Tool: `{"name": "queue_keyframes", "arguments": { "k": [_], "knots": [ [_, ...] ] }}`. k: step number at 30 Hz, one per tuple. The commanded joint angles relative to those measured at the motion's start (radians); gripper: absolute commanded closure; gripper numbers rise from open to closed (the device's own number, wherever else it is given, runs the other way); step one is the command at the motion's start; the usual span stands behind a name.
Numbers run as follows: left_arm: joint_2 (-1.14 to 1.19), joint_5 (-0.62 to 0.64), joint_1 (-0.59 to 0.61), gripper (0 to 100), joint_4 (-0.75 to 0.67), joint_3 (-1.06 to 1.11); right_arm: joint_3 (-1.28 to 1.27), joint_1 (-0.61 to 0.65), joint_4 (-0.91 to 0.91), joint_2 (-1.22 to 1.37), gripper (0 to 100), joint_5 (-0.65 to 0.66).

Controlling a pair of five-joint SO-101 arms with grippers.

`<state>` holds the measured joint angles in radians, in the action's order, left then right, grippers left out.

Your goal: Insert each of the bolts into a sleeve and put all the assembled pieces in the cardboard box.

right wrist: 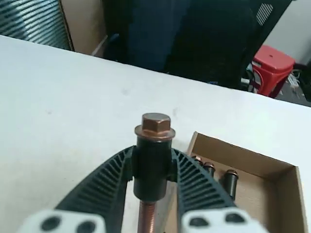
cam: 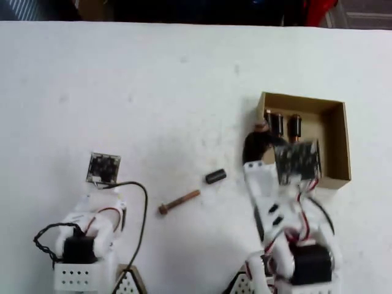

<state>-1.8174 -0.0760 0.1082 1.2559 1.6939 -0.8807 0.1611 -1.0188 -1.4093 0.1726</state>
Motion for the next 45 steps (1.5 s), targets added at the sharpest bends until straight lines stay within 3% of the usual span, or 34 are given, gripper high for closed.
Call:
{"name": "queue_keyframes", "arguments": {
  "k": [1,16,33,45],
  "knots": [
    [-0.007,-0.014,0.004,98,0.005,0.0,0.161,-0.079,-0.002,0.237,98.1,0.052],
    [-0.007,-0.014,0.005,98,0.005,0.0,0.543,-0.361,0.004,0.974,98.1,0.075],
    [-0.007,-0.014,0.01,98,0.005,0.0,0.887,-0.458,0.004,1.589,98.1,0.075],
    [-0.007,-0.014,0.01,98,0.005,0.0,1.071,-0.472,0.001,1.867,97.8,0.075]
  ]
}}
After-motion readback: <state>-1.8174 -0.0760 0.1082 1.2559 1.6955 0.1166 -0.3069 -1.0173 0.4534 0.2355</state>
